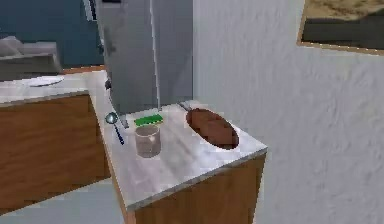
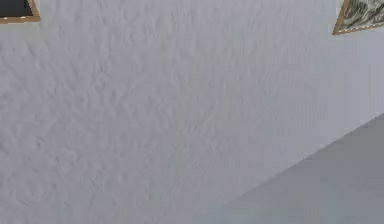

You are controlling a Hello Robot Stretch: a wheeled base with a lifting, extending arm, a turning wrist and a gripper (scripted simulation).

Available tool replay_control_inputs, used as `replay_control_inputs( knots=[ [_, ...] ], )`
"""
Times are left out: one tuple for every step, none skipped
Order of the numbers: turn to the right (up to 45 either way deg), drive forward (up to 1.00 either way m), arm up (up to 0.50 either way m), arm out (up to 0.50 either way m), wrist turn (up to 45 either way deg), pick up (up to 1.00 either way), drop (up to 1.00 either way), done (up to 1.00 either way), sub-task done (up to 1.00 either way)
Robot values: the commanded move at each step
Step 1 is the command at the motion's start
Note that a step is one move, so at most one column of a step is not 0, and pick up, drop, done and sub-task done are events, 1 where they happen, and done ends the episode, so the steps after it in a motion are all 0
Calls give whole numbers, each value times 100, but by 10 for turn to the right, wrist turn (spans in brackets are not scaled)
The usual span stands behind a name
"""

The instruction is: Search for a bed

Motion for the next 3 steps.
replay_control_inputs(
  knots=[
    [-450, 0, 0, 0, 0, 0, 0, 0, 0],
    [-330, 0, 0, 0, 0, 0, 0, 0, 0],
    [0, 65, 0, 0, 0, 0, 0, 0, 0]
  ],
)
